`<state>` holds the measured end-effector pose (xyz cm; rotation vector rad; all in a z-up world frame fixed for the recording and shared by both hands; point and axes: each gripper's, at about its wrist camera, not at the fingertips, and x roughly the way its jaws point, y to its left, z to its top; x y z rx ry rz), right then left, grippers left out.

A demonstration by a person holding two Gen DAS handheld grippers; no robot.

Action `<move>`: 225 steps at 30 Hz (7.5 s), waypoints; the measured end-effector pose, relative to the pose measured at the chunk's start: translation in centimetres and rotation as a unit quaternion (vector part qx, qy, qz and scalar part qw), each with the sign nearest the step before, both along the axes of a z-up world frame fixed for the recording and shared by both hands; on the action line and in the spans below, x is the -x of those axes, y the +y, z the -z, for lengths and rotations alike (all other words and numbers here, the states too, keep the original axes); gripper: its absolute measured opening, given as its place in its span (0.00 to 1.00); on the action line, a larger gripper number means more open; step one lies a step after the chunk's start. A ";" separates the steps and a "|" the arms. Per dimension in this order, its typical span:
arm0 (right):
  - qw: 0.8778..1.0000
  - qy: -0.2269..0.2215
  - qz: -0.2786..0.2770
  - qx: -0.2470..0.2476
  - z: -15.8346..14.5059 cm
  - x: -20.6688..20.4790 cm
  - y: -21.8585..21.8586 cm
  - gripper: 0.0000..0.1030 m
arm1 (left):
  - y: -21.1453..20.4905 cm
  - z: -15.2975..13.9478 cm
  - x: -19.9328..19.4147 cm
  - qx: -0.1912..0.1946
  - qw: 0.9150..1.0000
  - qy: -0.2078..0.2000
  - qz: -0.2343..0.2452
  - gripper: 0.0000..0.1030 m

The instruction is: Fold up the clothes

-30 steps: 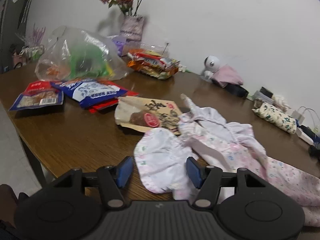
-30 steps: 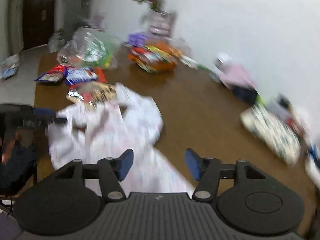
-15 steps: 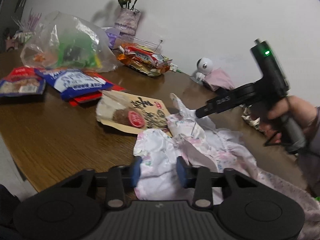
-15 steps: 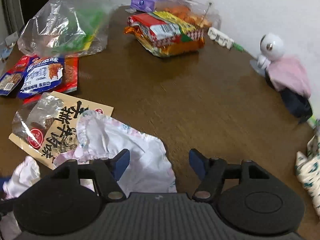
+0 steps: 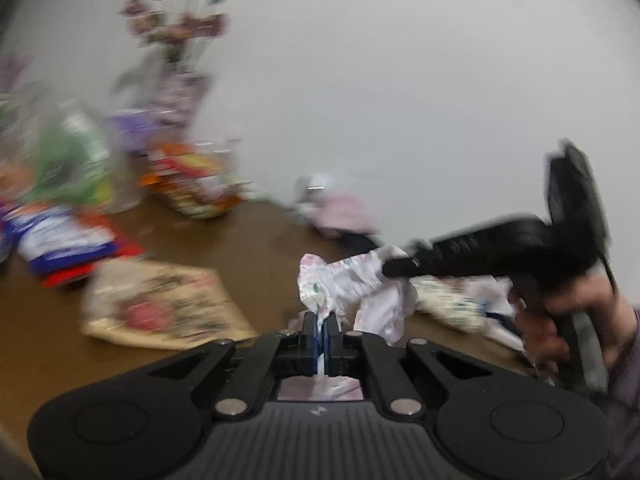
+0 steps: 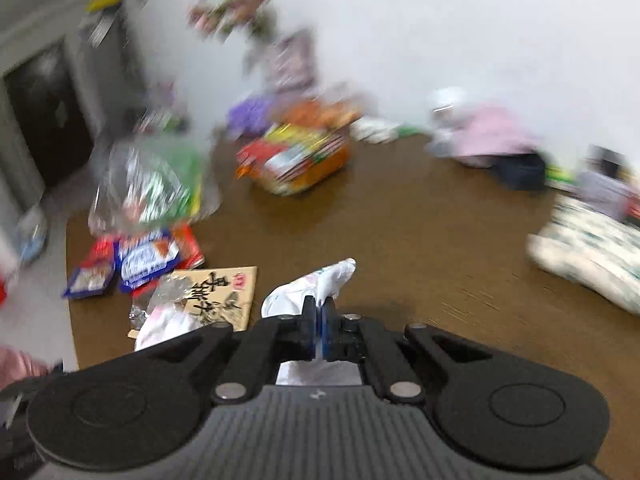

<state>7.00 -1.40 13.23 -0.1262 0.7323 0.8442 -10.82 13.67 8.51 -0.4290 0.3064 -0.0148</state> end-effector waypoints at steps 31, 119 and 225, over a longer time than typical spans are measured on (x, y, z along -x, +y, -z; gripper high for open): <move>0.986 0.020 0.156 -0.054 5.0 10.4 -21.2 0.42 | -5.7 -0.3 0.5 -0.125 0.963 0.070 0.231 0.74; 0.963 -0.046 0.255 0.069 7.4 13.6 -21.9 0.32 | -9.0 6.5 -17.2 -0.167 0.945 0.158 0.233 0.57; 0.998 -0.028 0.058 -0.016 12.8 17.8 -21.0 0.10 | -6.8 8.6 0.4 -0.085 0.949 0.096 0.288 0.10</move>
